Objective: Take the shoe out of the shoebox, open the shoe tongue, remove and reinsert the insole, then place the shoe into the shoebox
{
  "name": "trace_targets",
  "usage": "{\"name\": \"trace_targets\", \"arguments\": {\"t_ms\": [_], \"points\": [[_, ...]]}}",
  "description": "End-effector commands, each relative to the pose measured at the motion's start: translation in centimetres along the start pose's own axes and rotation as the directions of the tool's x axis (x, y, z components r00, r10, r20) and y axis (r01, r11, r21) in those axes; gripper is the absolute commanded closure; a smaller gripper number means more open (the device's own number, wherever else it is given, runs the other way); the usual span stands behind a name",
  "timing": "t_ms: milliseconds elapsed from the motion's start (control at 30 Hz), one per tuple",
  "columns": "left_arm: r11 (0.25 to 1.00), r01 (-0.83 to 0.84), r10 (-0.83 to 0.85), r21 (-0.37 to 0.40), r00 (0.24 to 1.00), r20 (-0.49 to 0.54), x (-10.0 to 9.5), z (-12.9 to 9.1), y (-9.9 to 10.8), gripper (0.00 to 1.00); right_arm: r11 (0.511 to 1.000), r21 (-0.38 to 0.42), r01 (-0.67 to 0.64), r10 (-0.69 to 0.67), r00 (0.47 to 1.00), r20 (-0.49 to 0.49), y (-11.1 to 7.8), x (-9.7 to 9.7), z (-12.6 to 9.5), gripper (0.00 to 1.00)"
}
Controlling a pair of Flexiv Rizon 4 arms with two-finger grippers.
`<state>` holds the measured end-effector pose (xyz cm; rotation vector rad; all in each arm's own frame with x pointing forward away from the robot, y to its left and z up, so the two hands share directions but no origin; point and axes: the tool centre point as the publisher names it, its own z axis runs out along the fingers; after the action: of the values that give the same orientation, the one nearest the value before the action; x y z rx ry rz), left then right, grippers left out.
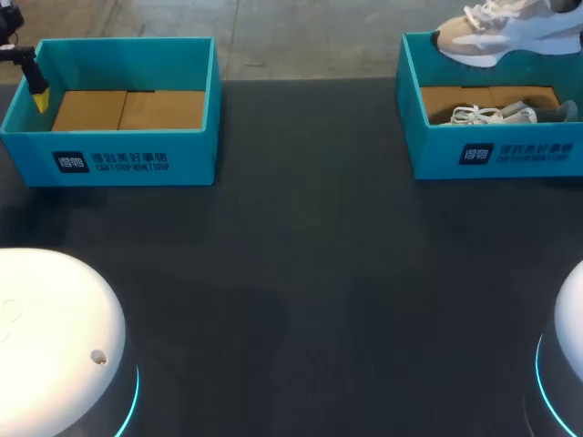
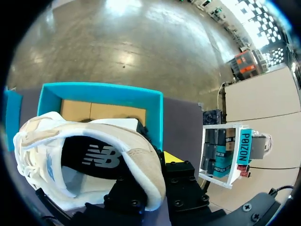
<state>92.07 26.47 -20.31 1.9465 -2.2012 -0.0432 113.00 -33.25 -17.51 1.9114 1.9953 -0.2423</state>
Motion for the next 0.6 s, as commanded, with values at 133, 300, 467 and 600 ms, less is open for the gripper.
{"name": "trace_targets", "arguments": {"t_ms": [133,300,467,600], "points": [[1.000,0.000,0.000,0.002,1.000,0.002,0.0,0.0,0.2,0.00,0.999,-0.027,-0.026,0.027,0.999,0.025,0.3,0.3,1.0,1.00],[1.000,0.000,0.000,0.002,1.000,0.002,0.0,0.0,0.2,0.00,0.998,-0.032,-0.055,0.056,0.998,0.025,0.6,0.5,2.1,1.00],[1.000,0.000,0.000,0.002,1.000,0.002,0.0,0.0,0.2,0.00,0.997,-0.034,-0.068,0.068,0.997,0.019,1.0,0.8,3.3,1.00],[1.000,0.000,0.000,0.002,1.000,0.002,0.0,0.0,0.2,0.00,0.996,-0.031,-0.081,0.082,0.996,0.030,1.4,1.1,4.2,1.00]]}}
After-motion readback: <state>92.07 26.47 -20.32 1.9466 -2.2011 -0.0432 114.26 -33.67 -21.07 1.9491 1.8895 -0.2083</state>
